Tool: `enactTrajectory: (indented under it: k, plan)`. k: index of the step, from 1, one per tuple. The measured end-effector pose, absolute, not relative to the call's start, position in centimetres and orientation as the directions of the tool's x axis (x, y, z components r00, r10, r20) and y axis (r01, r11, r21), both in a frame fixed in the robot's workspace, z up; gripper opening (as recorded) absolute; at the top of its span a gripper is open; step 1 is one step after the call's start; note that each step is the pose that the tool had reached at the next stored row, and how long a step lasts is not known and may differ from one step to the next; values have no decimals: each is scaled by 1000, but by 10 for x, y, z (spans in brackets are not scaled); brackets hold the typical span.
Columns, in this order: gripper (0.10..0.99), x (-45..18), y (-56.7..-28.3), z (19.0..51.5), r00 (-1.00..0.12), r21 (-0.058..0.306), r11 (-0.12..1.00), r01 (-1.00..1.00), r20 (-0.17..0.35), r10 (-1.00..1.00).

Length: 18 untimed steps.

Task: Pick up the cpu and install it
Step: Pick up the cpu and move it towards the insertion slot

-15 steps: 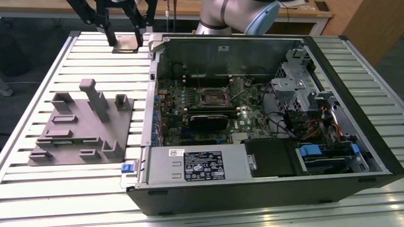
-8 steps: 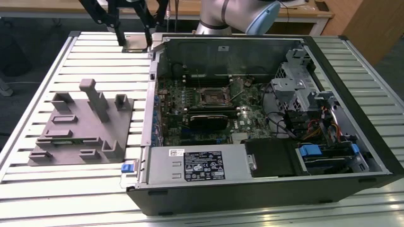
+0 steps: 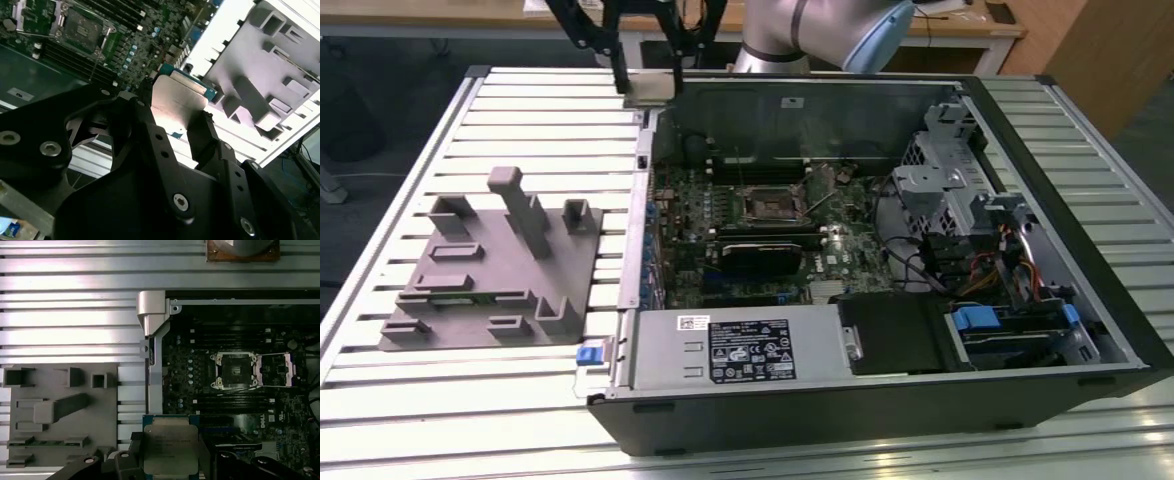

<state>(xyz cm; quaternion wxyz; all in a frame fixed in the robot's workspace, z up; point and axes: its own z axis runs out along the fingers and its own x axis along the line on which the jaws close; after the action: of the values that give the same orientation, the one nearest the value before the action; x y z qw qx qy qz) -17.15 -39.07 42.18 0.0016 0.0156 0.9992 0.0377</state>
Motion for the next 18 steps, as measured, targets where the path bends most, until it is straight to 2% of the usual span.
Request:
enactTrajectory:
  k: [10, 18]
  plan:
    - [529, -126, -387, 420, -1000, 75, 997, 31, -2, 31]
    - [529, -96, -374, 416, -1000, 75, 997, 31, -2, 31]
